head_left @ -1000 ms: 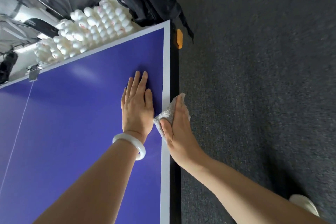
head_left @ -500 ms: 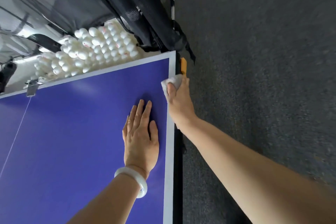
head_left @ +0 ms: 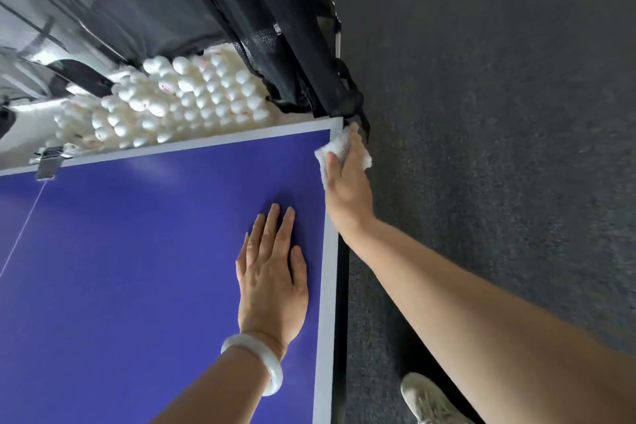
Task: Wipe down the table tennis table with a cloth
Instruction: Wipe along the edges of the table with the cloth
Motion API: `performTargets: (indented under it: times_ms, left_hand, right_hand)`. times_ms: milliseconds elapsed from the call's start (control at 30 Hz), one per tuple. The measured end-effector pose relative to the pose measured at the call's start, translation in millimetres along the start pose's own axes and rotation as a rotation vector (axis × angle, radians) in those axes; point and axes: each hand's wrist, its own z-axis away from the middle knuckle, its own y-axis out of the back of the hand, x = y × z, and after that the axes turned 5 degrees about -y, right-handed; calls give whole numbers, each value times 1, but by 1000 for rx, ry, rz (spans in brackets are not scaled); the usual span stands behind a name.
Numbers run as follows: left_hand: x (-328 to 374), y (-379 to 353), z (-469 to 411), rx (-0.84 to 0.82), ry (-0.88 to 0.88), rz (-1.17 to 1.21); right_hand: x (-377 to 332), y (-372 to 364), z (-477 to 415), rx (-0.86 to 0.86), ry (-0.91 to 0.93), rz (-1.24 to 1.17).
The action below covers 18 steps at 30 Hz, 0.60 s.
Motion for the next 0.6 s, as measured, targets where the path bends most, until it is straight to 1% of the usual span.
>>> performTargets:
  times_ms: [67,133,200,300,367,433,533,600]
  left_hand:
    - [-1,0,1,-11,2,-6]
    - [-1,0,0,-14,6,-8]
    - [-2,-1,0,-18,10,-15]
    - [-1,-3,-1,-22,4,-16]
    - [-1,-4,-1,-21,9,-9]
    - [0,-3,0,-14,15,-4]
    - [1,-1,0,-4,3,-15]
    - [1,-1,-1,-2,2,-16]
  right_hand:
    - [27,-1,34,-9,-5,-29]
    - [41,-2,46,-39,-31,-11]
    - [38,-8,31,-45,-61,-39]
    - [16,-11,-5,40,-135,-86]
    - [12,-10,-12,60,-157,-84]
    - [22,-7,10,10,-123,-88]
    - [44,-2,81,-48,-65,-65]
    - [56,-1,108,-73,-71,-89]
